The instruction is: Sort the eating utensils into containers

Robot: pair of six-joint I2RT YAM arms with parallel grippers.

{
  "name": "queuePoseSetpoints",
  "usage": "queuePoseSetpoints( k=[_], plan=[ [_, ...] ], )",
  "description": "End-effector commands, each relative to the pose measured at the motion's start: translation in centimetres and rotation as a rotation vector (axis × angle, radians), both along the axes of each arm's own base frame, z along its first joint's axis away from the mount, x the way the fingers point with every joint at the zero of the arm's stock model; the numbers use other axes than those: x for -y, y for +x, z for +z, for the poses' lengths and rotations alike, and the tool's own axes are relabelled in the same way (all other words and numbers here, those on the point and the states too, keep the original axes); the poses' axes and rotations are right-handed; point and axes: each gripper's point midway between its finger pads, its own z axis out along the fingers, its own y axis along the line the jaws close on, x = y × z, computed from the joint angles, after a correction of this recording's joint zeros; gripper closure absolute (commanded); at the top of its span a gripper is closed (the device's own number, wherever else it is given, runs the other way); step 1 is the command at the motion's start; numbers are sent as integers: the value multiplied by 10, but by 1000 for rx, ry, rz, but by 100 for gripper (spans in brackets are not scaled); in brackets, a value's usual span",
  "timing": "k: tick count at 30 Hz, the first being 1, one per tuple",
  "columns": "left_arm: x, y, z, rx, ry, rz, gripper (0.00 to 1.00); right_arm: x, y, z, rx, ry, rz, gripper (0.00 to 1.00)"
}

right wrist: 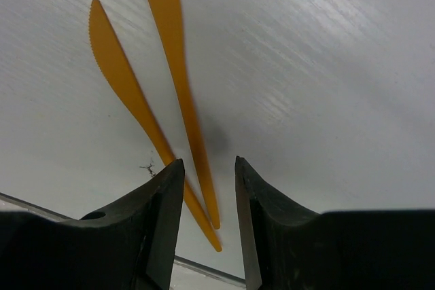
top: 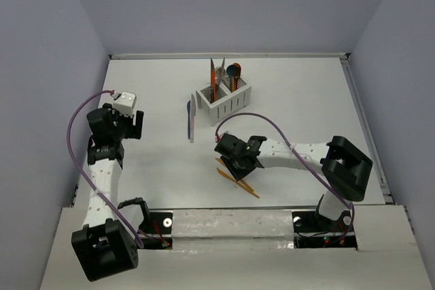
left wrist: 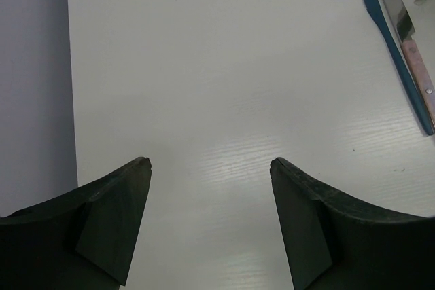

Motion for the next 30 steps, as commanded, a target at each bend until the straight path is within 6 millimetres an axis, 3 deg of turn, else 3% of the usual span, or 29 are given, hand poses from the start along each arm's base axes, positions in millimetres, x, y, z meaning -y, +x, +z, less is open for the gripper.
queuePoseSetpoints(
  k=[1,10,17,25,30],
  plan=[
    [2,4,-6,27,16,-17,18,-7,-3,-11,-23,33,-10,59],
    [1,1,-24,21,31,-13,17,-10,-2,-31,-65,3,-11,61],
    [0,2,-22,32,36,-8,16,-7,6,-46,-75,-26,-29,64],
    [-1,1,-18,52,44,-4,16,2,26,-51,-2,-100,-44,78],
    [-1,1,-18,54,44,-2,16,15,35,-56,39,-195,-20,92]
  ],
)
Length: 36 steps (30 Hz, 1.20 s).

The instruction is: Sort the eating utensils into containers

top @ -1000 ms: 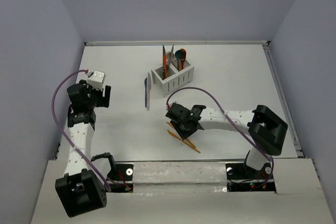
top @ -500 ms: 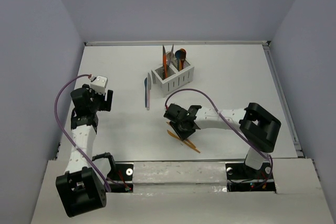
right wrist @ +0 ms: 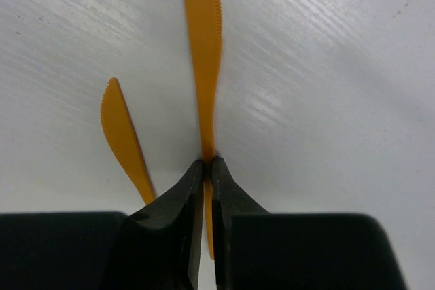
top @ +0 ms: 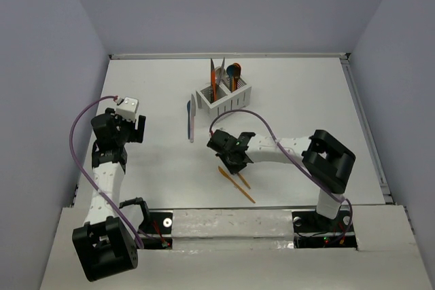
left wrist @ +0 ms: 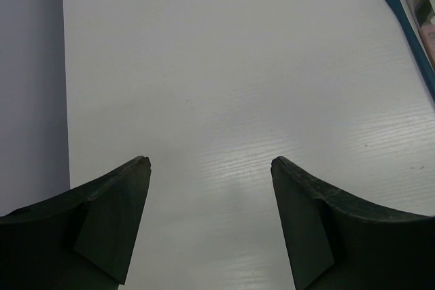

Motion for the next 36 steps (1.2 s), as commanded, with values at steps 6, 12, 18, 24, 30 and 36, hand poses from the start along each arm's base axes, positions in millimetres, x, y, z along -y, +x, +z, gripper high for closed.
queuePoseSetpoints(
  k=[6,12,18,24,30,36],
  plan=[
    [-1,3,11,57,26,-5,15,37,23,-21,115,-201,14,100],
    [-2,4,12,62,26,1,15,30,55,59,360,-129,49,100],
    [-2,4,16,86,30,2,15,-38,48,181,677,259,323,100],
    [0,6,17,99,25,-5,14,-47,74,330,1084,654,206,100],
    [-1,6,17,102,24,4,14,-37,178,384,1249,808,-158,100],
    [-1,5,21,124,31,4,14,-52,237,357,1332,808,-340,100]
  ],
)
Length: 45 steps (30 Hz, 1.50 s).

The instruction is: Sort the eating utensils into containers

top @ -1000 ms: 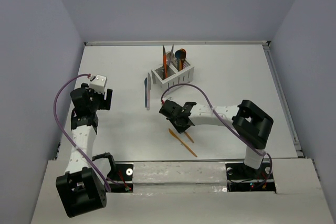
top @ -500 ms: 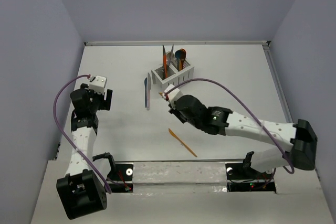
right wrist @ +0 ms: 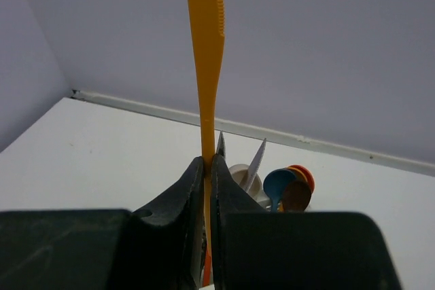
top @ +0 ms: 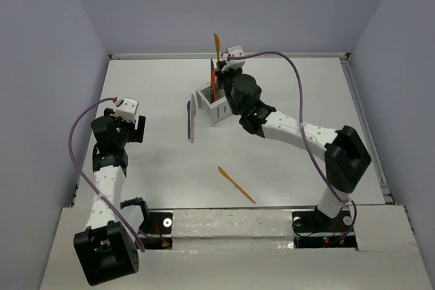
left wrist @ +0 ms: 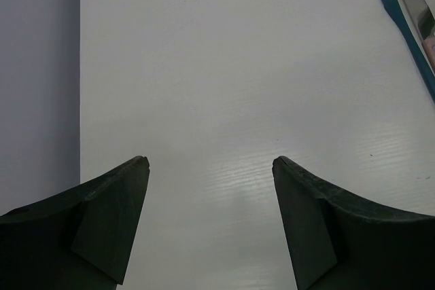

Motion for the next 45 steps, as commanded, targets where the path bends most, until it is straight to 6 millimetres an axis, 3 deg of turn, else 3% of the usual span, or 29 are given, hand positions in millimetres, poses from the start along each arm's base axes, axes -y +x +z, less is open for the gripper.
queuePoseSetpoints(
  k=[1,7,8,14,17,21,24,25,26,28,31,35,38,40,41,43,45],
  plan=[
    [1,4,14,68,13,-6,14,-9,27,7,96,190,-109,100],
    [2,4,13,63,11,-8,13,-16,53,-42,65,186,-152,100],
    [2,4,14,65,11,-8,14,-20,56,-58,45,167,-154,100],
    [2,4,14,67,11,-11,14,-25,62,-128,-48,99,-140,100],
    [2,3,14,70,11,-11,13,-26,61,-150,-82,56,-129,100],
    [3,3,14,71,13,-13,13,-25,51,-165,-127,53,-90,100],
    [2,3,15,71,13,-12,13,-26,42,-152,-125,52,-41,97],
    [3,3,15,71,12,-11,13,-30,38,-148,-125,47,-1,84],
    [2,3,15,72,14,-10,13,-28,32,-135,-115,57,17,78],
    [3,3,16,76,13,-11,13,-29,24,-127,-119,51,58,64],
    [3,2,16,78,14,-11,13,-24,13,-95,-106,59,86,55],
    [3,2,16,80,14,-13,13,-16,-18,-41,-70,-1,127,44],
    [3,1,16,80,15,-10,13,-18,-38,-30,-126,-64,201,38],
    [3,1,16,79,18,-13,13,-24,-67,-49,-286,-190,348,34],
    [3,1,16,76,21,-12,13,-16,-90,-85,-469,-260,390,33],
    [2,1,14,68,28,-13,13,-17,-126,-110,-602,-312,472,32],
    [0,2,11,53,38,-8,14,0,-154,-147,-753,-360,423,33]
  ],
)
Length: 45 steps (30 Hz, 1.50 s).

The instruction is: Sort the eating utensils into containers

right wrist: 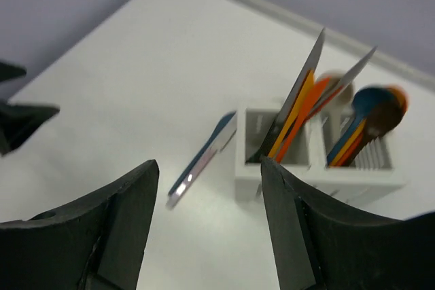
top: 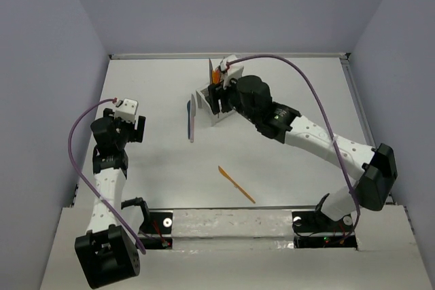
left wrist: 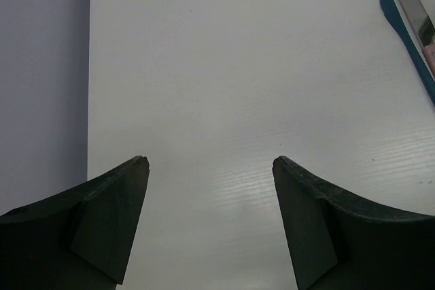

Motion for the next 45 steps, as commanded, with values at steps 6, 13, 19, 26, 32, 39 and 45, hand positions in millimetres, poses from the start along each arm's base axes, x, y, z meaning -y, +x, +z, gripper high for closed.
queuePoseSetpoints(
  k=[6,13,19,26,32,39,45],
  plan=[
    [7,16,6,-82,59,-30,17,54,-164,-216,-696,-526,49,28],
    [31,21,6,-105,39,-97,17,78,-199,-290,-864,-648,-15,25],
    [50,16,0,-152,58,-162,16,76,-211,-325,-928,-670,27,35],
    [49,16,-1,-152,83,-155,15,83,-214,-354,-950,-759,-32,83],
    [51,17,2,-144,76,-164,14,69,-196,-336,-820,-758,-45,100],
    [53,22,3,-133,72,-168,13,7,-133,-186,-303,-411,8,100],
    [56,25,2,-130,45,-171,13,3,-42,-22,87,71,-142,100]
  ],
)
